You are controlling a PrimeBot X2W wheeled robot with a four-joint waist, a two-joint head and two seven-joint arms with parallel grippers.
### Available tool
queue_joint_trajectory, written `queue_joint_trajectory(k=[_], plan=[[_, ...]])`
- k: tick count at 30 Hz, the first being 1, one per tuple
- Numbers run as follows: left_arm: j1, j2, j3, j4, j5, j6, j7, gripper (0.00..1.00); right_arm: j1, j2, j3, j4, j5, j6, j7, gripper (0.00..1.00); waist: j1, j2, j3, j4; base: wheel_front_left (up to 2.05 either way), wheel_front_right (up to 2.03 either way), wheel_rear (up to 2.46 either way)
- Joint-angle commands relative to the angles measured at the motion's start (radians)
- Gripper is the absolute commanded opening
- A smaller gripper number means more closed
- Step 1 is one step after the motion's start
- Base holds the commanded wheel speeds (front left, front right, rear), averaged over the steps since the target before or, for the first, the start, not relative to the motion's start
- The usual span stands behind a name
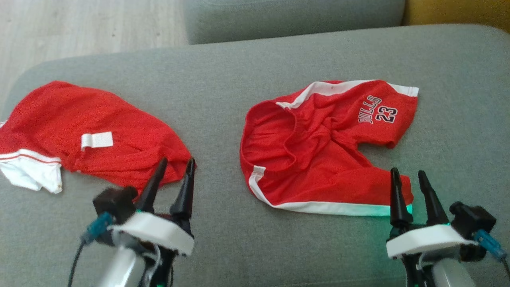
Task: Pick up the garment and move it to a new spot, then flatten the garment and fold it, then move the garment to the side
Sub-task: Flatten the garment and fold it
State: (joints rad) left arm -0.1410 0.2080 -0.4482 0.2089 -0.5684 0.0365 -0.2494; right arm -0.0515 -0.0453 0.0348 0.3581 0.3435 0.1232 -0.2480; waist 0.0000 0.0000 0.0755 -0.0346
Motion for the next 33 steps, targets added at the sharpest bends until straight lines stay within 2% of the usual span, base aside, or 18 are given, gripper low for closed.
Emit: queue_joint_trajectory(k=[1, 9, 11, 14, 20, 22, 25, 33], plan=[[-0.037, 0.002, 0.049, -0.039, 0.013, -0.008, -0.012, 1.0, -0.004, -0.005, 0.026, -0.033, 0.004, 0.008, -0.014, 1.0, 0.0, 0.0, -0.012, 0.01, 0.0, 0.0, 0.0], [0.033, -0.09, 0.143, -0.007, 0.134, -0.105, -0.012, 1.0, 0.015, -0.005, 0.032, -0.044, -0.006, 0.008, -0.014, 1.0, 0.0, 0.0, -0.035, 0.03, 0.0, 0.0, 0.0], [0.027, -0.093, 0.141, 0.008, 0.156, -0.123, -0.012, 1.0, 0.015, -0.005, 0.035, -0.044, -0.008, 0.008, -0.014, 1.0, 0.0, 0.0, -0.034, 0.029, 0.0, 0.0, 0.0], [-0.009, -0.06, 0.078, 0.061, 0.212, -0.146, -0.008, 1.0, 0.012, -0.005, 0.04, -0.043, -0.011, 0.008, -0.014, 1.0, 0.0, 0.0, -0.022, 0.022, 0.0, 0.0, 0.0], [-0.17, 0.022, -0.077, 0.149, 0.283, -0.165, 0.136, 1.0, -0.003, -0.005, 0.044, -0.045, -0.007, 0.008, -0.014, 1.0, 0.0, 0.0, 0.02, -0.002, 0.0, 0.0, 0.0], [-0.235, 0.049, -0.152, 0.141, 0.266, -0.166, 0.171, 1.0, -0.011, -0.005, 0.048, -0.046, -0.003, 0.008, -0.014, 1.0, 0.0, 0.0, 0.037, -0.015, 0.0, 0.0, 0.0], [-0.339, 0.112, -0.296, 0.114, 0.184, -0.167, 0.229, 1.0, -0.026, -0.005, 0.054, -0.046, 0.006, 0.008, -0.014, 1.0, 0.0, 0.0, 0.058, -0.035, 0.0, 0.0, 0.0], [-0.636, 0.313, -0.656, 0.014, -0.157, -0.167, 0.458, 1.0, -0.07, -0.005, 0.072, -0.044, 0.026, 0.008, -0.014, 1.0, 0.0, 0.0, 0.081, -0.091, 0.0, 0.0, 0.0]])
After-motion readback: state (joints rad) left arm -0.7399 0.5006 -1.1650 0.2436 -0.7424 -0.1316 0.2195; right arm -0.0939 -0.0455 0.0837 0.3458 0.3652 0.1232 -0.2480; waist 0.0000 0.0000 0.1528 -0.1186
